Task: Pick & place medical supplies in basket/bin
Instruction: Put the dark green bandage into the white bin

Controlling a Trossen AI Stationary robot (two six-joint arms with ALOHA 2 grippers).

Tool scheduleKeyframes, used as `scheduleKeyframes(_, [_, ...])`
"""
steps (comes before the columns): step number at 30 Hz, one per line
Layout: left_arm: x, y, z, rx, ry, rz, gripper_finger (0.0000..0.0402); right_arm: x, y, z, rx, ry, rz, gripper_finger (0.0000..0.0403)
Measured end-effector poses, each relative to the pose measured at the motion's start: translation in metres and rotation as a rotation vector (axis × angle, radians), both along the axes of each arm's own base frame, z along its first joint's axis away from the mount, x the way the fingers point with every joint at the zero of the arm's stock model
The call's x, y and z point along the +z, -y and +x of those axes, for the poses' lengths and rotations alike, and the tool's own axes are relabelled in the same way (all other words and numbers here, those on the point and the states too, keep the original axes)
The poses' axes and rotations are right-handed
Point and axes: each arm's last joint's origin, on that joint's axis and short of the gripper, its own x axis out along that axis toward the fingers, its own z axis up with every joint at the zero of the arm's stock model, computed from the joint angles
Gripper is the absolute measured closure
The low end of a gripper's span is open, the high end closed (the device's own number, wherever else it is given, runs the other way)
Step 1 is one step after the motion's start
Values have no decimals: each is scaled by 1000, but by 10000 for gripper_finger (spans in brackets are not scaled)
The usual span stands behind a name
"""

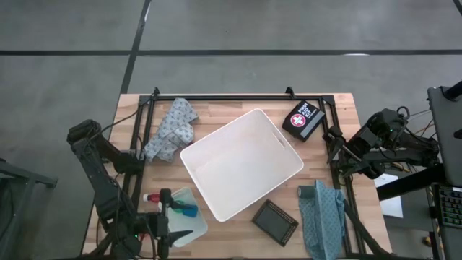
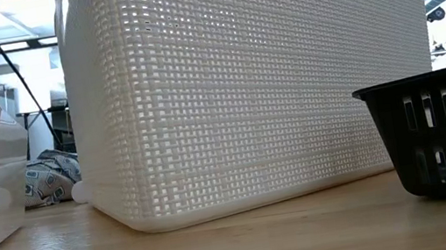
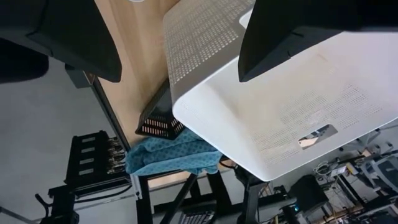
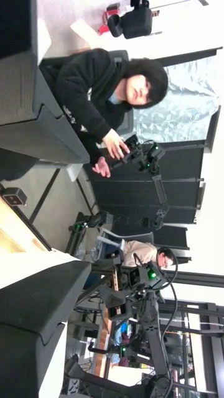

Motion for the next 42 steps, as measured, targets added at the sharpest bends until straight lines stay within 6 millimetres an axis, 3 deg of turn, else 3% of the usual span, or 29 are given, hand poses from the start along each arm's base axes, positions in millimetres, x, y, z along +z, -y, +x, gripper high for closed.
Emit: scheduleKeyframes(42, [0,0,0,0,0,0,75,0,0,0,0,0,0,143])
